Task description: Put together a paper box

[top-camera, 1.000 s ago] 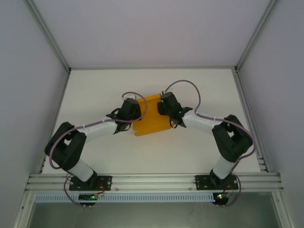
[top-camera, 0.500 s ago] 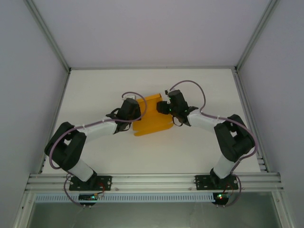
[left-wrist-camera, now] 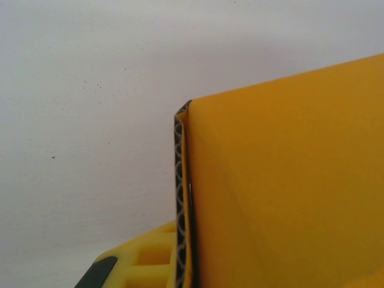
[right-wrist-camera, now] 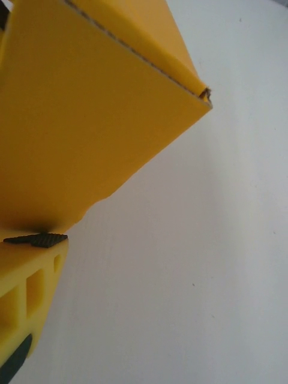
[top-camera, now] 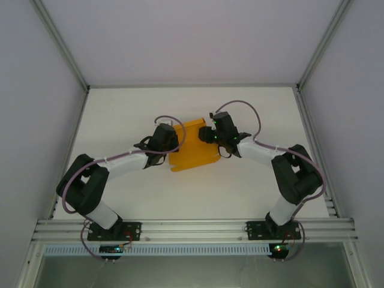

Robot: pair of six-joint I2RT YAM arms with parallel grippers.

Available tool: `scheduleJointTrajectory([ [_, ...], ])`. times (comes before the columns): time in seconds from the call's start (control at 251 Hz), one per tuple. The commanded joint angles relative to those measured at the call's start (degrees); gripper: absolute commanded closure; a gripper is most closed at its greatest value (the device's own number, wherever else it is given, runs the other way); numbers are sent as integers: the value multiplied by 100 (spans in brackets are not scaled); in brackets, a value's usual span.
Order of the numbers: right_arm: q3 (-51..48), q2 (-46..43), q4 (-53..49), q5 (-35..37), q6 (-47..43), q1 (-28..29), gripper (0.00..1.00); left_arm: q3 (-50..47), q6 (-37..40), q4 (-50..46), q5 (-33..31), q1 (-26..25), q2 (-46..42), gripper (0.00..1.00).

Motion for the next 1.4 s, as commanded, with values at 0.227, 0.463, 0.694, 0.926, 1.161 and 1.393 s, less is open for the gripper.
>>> scheduleJointTrajectory([
  [0.227,347,561,-81,3405,-364,349,83,282,-151,-535,12,-120,-90,100],
  [0.463,1029,1083,-1659,4819,-71,424,95,507,-456,-966,-199,-121,-17,100],
  [0.694,1304,1362,-2030,5703,-727,464,89,768,-590,-1390,-464,-119,92,100],
  [0.926,1222,1349,-1913,6071,-1021,493,91,858,-635,-1451,-483,-120,185,100],
  [1.161,1338,1317,-1795,5836,-626,481,91,879,-677,-1445,-442,-115,218,100],
  [1.393,156,357,615,3961,-1935,723,60,819,-703,-1405,-396,-118,229,100],
])
